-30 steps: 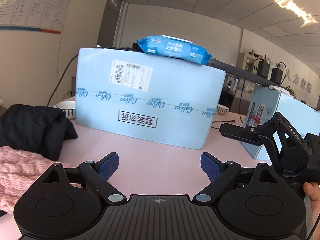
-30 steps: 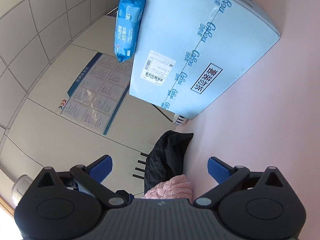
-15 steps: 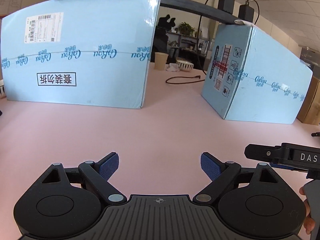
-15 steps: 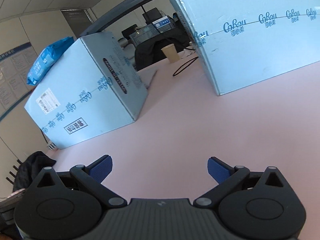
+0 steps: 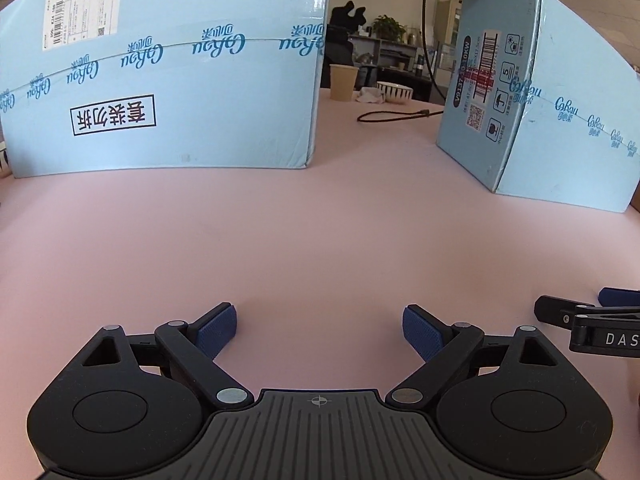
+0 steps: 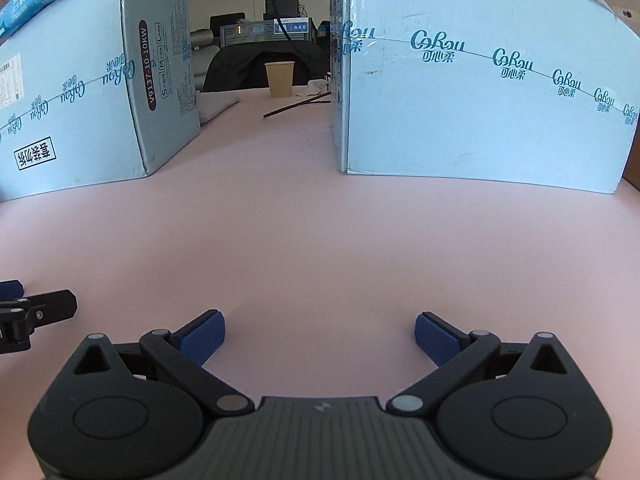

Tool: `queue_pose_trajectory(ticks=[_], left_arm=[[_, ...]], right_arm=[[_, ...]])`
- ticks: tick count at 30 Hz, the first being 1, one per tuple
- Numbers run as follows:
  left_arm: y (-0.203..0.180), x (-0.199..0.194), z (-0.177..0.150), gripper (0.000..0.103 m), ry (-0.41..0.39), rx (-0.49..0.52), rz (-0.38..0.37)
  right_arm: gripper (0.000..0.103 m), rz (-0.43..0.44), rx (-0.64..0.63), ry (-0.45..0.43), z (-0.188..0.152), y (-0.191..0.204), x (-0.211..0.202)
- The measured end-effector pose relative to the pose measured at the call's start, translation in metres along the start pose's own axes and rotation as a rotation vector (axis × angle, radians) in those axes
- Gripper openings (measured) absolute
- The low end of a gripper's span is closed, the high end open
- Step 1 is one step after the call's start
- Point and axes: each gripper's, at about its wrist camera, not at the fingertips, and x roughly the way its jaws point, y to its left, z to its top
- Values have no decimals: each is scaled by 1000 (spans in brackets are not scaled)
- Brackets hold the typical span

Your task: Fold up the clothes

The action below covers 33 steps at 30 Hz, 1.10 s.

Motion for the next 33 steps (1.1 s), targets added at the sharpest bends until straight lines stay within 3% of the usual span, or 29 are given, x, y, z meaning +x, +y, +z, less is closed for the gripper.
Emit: queue_pose_trajectory(ticks=[4, 7, 33], left_arm=[[-3, 2, 0, 97, 9, 11, 57], [0, 4, 0, 103, 16, 0, 37], [2, 5, 2, 103, 1, -40, 8]], right_arm=[[103, -47, 10, -2, 1, 0, 2], [103, -57, 17, -2, 2, -1, 4], [103, -30, 23, 2, 4, -5, 9]])
